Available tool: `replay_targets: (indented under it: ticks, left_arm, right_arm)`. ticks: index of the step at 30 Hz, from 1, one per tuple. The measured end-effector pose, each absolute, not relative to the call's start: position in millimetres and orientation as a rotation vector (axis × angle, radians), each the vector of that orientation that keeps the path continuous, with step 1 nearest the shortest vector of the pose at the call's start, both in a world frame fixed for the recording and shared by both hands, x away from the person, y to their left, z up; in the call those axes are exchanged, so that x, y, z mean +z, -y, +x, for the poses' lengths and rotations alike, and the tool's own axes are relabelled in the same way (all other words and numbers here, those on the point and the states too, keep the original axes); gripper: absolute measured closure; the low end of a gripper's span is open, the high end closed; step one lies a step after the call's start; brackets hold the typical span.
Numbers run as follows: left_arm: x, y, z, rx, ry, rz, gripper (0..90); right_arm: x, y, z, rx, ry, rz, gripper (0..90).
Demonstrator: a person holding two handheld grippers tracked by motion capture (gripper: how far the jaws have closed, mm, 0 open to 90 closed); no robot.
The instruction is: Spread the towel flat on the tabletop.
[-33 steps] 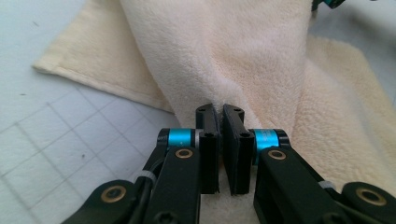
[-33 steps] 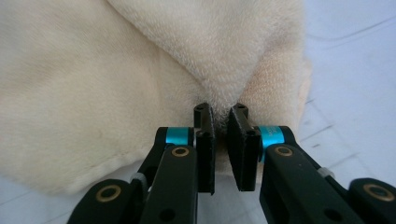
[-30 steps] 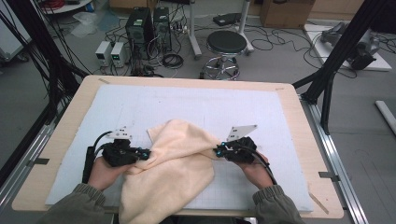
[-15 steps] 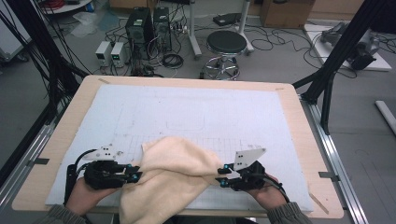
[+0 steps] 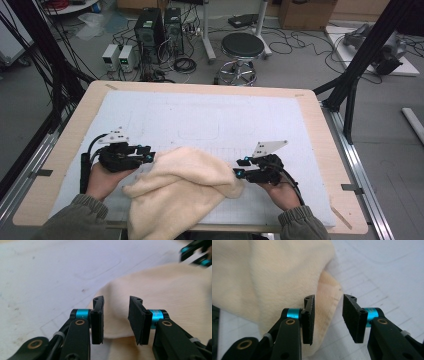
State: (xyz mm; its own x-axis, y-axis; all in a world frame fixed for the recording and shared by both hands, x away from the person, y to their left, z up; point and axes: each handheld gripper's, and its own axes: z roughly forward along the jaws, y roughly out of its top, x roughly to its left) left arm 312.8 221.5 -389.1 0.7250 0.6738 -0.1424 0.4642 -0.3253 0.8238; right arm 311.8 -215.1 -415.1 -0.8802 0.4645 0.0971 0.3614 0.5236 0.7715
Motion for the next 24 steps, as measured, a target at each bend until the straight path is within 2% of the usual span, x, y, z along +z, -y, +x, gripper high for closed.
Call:
replay_targets:
  ticks: [2,7,11,14,15,17,18,21,24]
  left_arm:
    - [-406,-216,325,0.274,-0.914,2.046,65.8]
    - [-420,-203,333,0.251,-0.908,2.136,66.0]
    - [-431,-191,336,0.266,-0.917,2.213,64.6]
    - [-432,-189,336,0.293,-0.917,2.215,67.9]
    - [-432,-187,334,0.324,-0.913,2.218,70.3]
    - [-432,-187,334,0.329,-0.909,2.221,79.9]
    - [-433,-187,333,0.326,-0.912,2.215,83.4]
    - [-432,-188,335,0.319,-0.936,2.197,86.6]
    - [-425,-195,336,0.395,-0.975,2.138,87.0]
  right_arm:
    - [-423,212,314,1.27,-2.659,0.731,61.9]
    - [-434,204,314,1.236,-2.716,0.75,57.3]
    - [-440,197,312,1.196,-2.729,0.736,58.0]
    - [-440,196,309,1.175,-2.722,0.718,68.9]
    - [-439,195,309,1.176,-2.731,0.71,77.1]
    - [-438,194,309,1.171,-2.753,0.662,84.7]
    - [-436,193,309,1.149,-2.755,0.655,86.3]
    - [-431,194,311,1.104,-2.723,0.647,87.1]
    - [-415,205,323,1.111,-2.627,0.703,87.4]
